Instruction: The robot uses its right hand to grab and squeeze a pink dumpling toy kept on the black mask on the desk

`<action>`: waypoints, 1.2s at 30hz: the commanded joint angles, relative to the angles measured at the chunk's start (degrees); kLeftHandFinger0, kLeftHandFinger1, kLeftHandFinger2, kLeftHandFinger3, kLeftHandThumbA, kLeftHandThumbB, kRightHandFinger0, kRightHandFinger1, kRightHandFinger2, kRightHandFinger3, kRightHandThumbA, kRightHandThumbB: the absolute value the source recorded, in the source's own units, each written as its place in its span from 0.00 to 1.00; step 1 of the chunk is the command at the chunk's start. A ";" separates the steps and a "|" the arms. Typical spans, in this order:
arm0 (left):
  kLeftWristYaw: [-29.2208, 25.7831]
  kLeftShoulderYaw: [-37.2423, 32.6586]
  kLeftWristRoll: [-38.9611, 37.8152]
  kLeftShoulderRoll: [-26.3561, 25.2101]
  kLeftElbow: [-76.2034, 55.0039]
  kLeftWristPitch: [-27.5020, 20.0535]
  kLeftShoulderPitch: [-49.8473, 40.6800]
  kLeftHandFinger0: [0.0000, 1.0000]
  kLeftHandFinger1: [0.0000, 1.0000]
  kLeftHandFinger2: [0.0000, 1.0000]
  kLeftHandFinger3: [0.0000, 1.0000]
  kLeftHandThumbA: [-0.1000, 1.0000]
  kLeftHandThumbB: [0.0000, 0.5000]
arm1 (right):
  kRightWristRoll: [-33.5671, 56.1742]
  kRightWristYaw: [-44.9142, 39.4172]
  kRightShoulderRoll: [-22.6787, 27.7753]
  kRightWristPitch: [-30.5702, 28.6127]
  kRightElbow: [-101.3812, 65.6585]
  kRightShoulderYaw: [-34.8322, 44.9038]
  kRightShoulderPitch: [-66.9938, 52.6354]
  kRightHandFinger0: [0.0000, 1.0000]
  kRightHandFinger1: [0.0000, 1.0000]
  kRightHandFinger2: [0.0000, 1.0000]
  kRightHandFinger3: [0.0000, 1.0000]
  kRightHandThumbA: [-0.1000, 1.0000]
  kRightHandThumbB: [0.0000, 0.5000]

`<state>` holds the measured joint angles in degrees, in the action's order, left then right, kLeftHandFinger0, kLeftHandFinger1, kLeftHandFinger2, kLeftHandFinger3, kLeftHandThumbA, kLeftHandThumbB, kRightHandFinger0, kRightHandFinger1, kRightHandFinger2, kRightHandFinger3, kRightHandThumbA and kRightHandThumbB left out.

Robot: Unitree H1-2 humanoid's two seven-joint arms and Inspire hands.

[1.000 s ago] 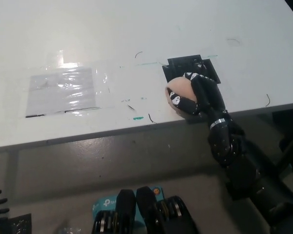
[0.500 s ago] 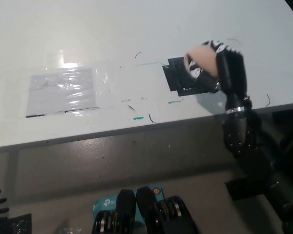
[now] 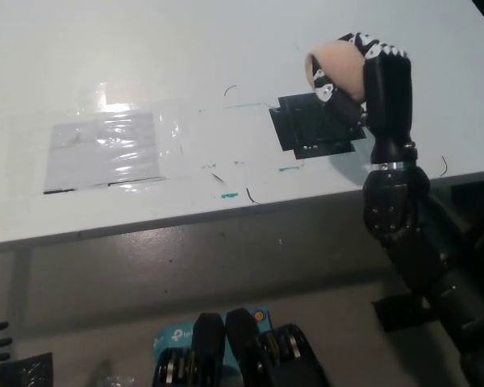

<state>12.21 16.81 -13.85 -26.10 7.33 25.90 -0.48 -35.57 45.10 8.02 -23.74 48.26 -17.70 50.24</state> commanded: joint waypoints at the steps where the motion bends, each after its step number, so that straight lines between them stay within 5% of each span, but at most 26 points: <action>1: 0.17 1.27 -1.03 -1.41 -2.06 -0.03 0.84 0.72 0.72 0.78 0.87 1.00 0.25 | 2.55 -12.80 0.38 4.78 -1.54 -0.31 3.26 0.00 0.15 0.56 0.36 0.00 0.20; 4: 0.43 0.69 -0.52 -1.76 -1.82 -0.77 0.74 0.72 0.73 0.80 0.89 1.00 0.23 | 3.03 -20.57 0.80 9.43 -0.91 -1.00 3.27 0.00 0.18 0.55 0.55 0.00 0.02; 6: 0.67 0.54 -0.46 -1.95 -1.50 -1.24 0.84 0.71 0.73 0.80 0.89 1.00 0.22 | 2.73 -22.34 0.71 10.64 1.24 -1.37 3.30 0.00 0.16 0.48 0.53 0.00 0.00; 9: 0.53 0.77 -0.85 -1.85 -1.72 -0.39 1.01 0.71 0.73 0.78 0.87 1.00 0.23 | 1.38 -25.11 0.82 12.00 6.08 -3.01 3.29 0.03 0.24 0.53 0.82 0.00 0.05; 10: 0.36 0.81 -0.82 -1.78 -1.68 -0.30 1.07 0.71 0.72 0.78 0.86 1.00 0.24 | 1.61 -24.55 0.79 11.03 7.19 -2.94 3.13 0.00 0.20 0.43 0.85 0.00 0.07; 11: 0.34 0.85 -0.85 -1.80 -1.67 -0.27 1.13 0.70 0.72 0.77 0.85 1.00 0.25 | 1.92 -24.96 0.75 11.27 7.35 -2.85 3.12 0.03 0.23 0.48 0.88 0.00 0.02; 12: 0.26 0.92 -0.86 -1.73 -1.47 -0.42 1.25 0.68 0.70 0.76 0.84 1.00 0.26 | 2.26 -25.68 0.83 11.40 7.94 -2.78 3.09 0.14 0.34 0.58 0.93 0.00 0.00; 13: 0.22 0.93 -0.85 -1.66 -1.41 -0.49 1.24 0.68 0.70 0.75 0.84 1.00 0.26 | 2.27 -25.77 0.90 11.28 8.19 -2.84 3.09 0.19 0.36 0.56 0.95 0.00 0.00; 14: 0.21 0.91 -0.80 -1.62 -1.19 -0.73 1.27 0.68 0.69 0.74 0.84 1.00 0.23 | 1.89 -26.60 1.08 12.63 7.76 -3.09 2.98 0.35 0.53 0.70 1.00 0.00 0.00; 16: 0.40 0.70 -0.63 -1.55 -1.01 -1.54 1.05 0.67 0.69 0.74 0.85 1.00 0.24 | 0.88 -27.83 1.40 14.96 7.91 -3.74 2.94 0.42 0.58 0.74 1.00 0.00 0.04; 17: 0.31 0.71 -0.61 -1.52 -1.01 -1.40 1.04 0.68 0.70 0.76 0.85 1.00 0.23 | 0.48 -28.43 1.50 15.96 7.86 -4.09 2.99 0.61 0.81 1.00 1.00 0.00 0.08; 18: 0.17 0.74 -0.58 -1.49 -0.99 -1.18 1.07 0.69 0.70 0.77 0.85 1.00 0.23 | -0.12 -29.21 1.62 17.37 7.93 -4.59 3.14 0.72 0.92 1.00 1.00 0.00 0.09; 19: -0.07 0.90 -0.75 -1.33 -1.29 -0.46 1.12 0.70 0.71 0.77 0.84 1.00 0.22 | -0.68 -30.64 1.75 19.42 7.83 -5.21 3.33 0.95 1.00 1.00 1.00 0.04 0.11; 20: 0.02 0.77 -0.64 -1.38 -1.43 -0.63 1.03 0.71 0.71 0.78 0.85 1.00 0.21 | -1.02 -32.24 1.81 21.95 7.09 -5.66 3.36 1.00 1.00 1.00 1.00 0.16 0.16; 25: -0.14 1.02 -1.11 -1.16 -2.38 0.59 0.82 0.71 0.71 0.79 0.91 1.00 0.20 | -1.28 -33.09 1.73 24.58 4.83 -6.12 2.58 1.00 1.00 1.00 1.00 0.27 0.29; 31: 0.03 0.76 -0.85 -1.38 -1.64 0.17 0.84 0.71 0.72 0.78 0.89 1.00 0.20 | -0.51 -32.16 1.58 24.84 0.10 -5.17 0.25 1.00 1.00 1.00 1.00 0.43 0.57; 32: -0.07 0.85 -0.92 -1.29 -1.77 0.31 0.79 0.72 0.72 0.79 0.89 1.00 0.19 | -0.69 -31.74 1.65 24.66 -0.71 -5.18 -0.01 1.00 1.00 1.00 1.00 0.54 0.66; 36: 0.09 0.76 -0.97 -1.28 -1.77 0.13 0.77 0.72 0.73 0.79 0.88 1.00 0.17 | -0.86 -31.17 1.91 25.06 -6.13 -4.54 -1.32 1.00 1.00 1.00 1.00 0.73 0.80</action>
<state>12.20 16.76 -14.30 -26.09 7.01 25.94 -0.24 -35.82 13.84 8.85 -0.19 46.65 -23.17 48.00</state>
